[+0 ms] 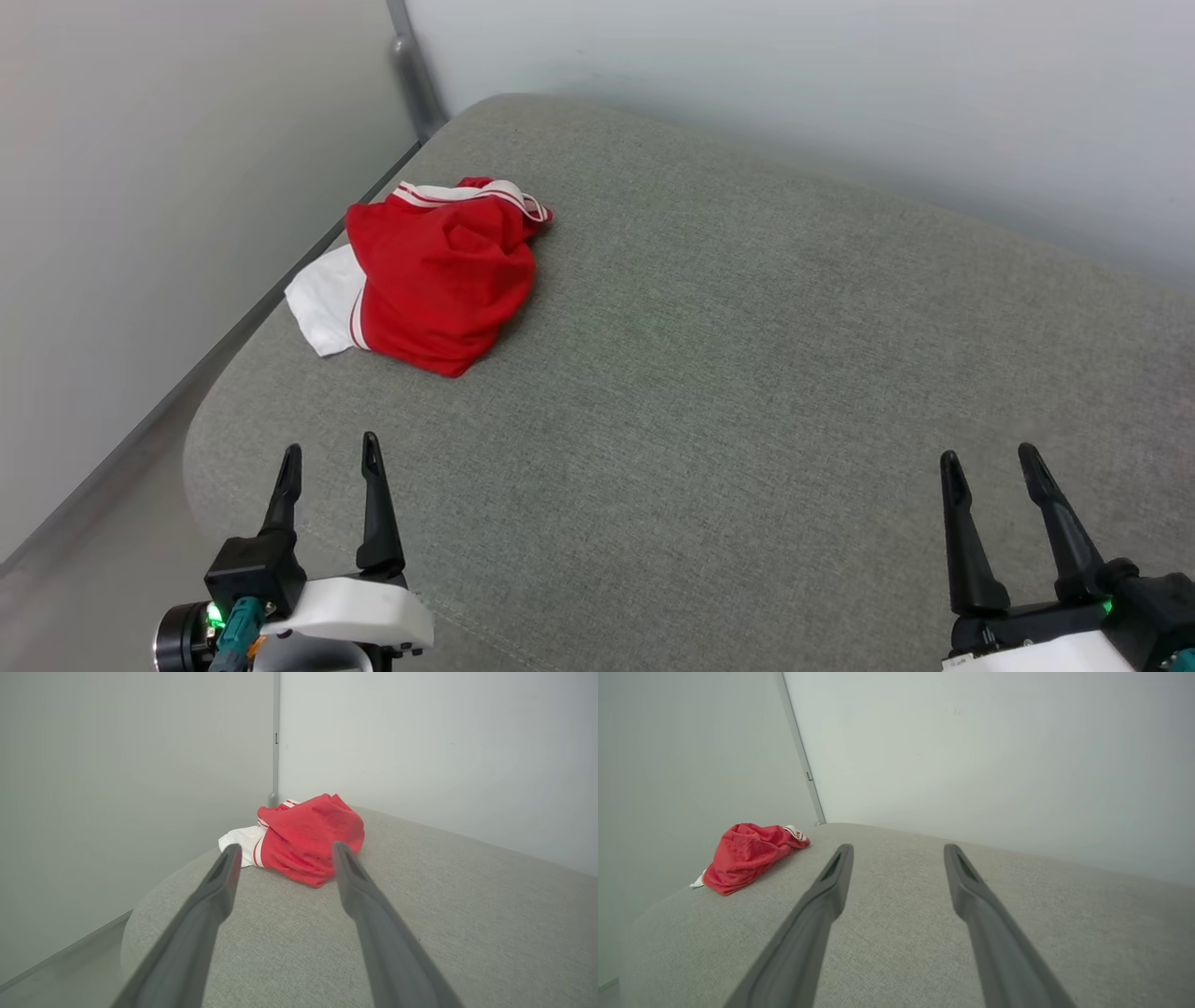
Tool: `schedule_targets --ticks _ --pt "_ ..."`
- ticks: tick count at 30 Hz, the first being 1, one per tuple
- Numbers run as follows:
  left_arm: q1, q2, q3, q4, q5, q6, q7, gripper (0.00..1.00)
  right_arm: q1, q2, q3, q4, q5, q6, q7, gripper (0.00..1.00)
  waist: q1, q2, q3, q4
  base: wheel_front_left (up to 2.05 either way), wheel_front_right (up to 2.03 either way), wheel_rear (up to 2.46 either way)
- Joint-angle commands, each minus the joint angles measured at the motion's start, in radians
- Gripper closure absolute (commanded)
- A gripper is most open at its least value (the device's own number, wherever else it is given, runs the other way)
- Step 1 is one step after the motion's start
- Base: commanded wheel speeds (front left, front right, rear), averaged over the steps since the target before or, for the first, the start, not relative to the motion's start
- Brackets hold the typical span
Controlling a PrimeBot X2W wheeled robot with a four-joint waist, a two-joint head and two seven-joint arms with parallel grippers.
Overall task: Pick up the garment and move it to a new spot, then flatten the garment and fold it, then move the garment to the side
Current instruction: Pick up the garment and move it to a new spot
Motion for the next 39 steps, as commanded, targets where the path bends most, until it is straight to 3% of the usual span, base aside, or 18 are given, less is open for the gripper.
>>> schedule_targets --ticks 1,9,16,22,31,39 --pt "0.008 -0.001 0.004 -0.003 0.0 0.004 -0.003 0.0 -0.01 0.003 0.004 -0.001 -0.006 0.0 -0.002 0.0 0.0 0.0 -0.001 0.007 0.0 0.0 0.0" --pt "0.004 -0.001 0.016 0.006 0.008 -0.004 -0.003 0.0 -0.011 0.003 0.009 0.004 -0.007 0.0 -0.002 0.0 0.0 0.0 -0.004 -0.002 0.0 0.0 0.0" --pt "-0.125 0.029 0.076 0.056 0.058 -0.079 -0.003 0.0 -0.029 0.003 0.005 -0.008 -0.024 0.0 -0.002 0.0 0.0 0.0 0.031 -0.032 0.0 0.0 0.0" --pt "-0.343 0.105 0.158 0.123 0.055 -0.129 -0.003 0.0 -0.073 0.002 0.001 -0.027 -0.063 0.0 -0.002 0.0 0.0 0.0 0.118 -0.076 0.0 0.0 0.0" --pt "-0.644 0.225 0.264 0.261 0.003 -0.165 0.001 0.0 -0.149 0.002 -0.037 -0.066 -0.118 0.0 -0.002 0.0 0.0 0.0 0.276 -0.16 0.0 0.0 0.0" --pt "-0.854 0.35 0.262 0.433 -0.046 -0.204 0.207 0.0 -0.191 0.002 -0.054 -0.119 -0.151 0.0 -0.002 0.0 0.0 0.0 0.382 -0.195 0.0 0.0 0.0"
